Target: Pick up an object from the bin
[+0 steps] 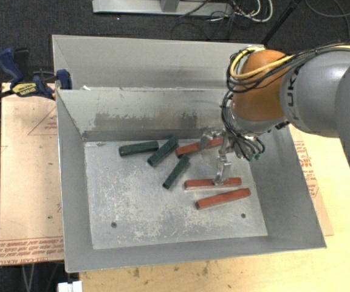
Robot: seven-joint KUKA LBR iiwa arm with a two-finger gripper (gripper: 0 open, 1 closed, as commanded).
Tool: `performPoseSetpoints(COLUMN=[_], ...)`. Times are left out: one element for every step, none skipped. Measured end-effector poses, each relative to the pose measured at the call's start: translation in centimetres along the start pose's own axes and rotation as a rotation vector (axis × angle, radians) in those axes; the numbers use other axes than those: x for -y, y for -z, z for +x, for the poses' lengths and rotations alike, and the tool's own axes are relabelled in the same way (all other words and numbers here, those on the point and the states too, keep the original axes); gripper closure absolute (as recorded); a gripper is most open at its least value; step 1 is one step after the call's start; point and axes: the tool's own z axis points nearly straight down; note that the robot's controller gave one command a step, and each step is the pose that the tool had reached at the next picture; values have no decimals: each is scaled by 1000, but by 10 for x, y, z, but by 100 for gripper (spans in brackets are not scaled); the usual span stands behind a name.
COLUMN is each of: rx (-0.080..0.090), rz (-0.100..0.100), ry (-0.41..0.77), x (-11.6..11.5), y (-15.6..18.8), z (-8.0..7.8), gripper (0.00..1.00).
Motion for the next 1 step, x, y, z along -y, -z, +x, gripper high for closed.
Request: performPoseSetpoints(rx=[1], rz=[-11], ry=[7], x=[6], y=[-10], z=[0], gripper=[0])
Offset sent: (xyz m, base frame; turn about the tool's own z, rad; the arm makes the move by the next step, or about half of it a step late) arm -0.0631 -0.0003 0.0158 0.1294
